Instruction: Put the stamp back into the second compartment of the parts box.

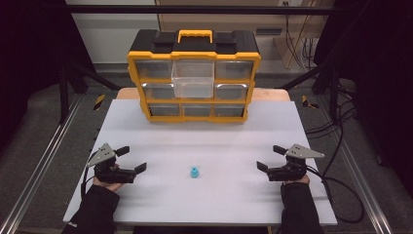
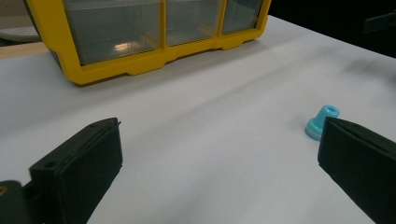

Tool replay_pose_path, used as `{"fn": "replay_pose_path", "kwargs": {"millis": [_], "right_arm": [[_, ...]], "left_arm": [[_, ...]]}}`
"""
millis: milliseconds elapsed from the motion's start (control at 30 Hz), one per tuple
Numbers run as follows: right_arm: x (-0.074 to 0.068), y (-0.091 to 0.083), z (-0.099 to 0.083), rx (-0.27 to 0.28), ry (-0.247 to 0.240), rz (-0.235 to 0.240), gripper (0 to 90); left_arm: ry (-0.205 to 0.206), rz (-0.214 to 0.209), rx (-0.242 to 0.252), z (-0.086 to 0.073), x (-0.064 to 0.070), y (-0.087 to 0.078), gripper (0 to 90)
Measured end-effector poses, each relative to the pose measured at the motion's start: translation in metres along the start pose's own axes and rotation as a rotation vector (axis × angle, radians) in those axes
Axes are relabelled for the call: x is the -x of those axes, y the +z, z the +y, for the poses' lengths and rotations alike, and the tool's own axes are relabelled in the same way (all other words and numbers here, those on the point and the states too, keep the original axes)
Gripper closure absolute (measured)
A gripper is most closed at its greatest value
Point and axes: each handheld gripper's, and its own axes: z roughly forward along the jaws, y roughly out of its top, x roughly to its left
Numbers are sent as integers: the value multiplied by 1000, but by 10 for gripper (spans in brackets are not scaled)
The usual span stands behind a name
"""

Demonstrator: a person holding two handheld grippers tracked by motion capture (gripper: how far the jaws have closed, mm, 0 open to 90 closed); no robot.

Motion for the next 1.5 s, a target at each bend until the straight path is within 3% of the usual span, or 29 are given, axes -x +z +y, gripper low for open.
{"fn": "replay_pose_path", "kwargs": {"millis": [800, 1500], "right_arm": [[0, -2, 1, -2, -1, -5, 27], [0, -1, 1, -10, -5, 0, 27]], "left_arm": [[10, 14, 0, 10, 8, 3, 0], [25, -6, -17, 20, 23, 11, 0]]}}
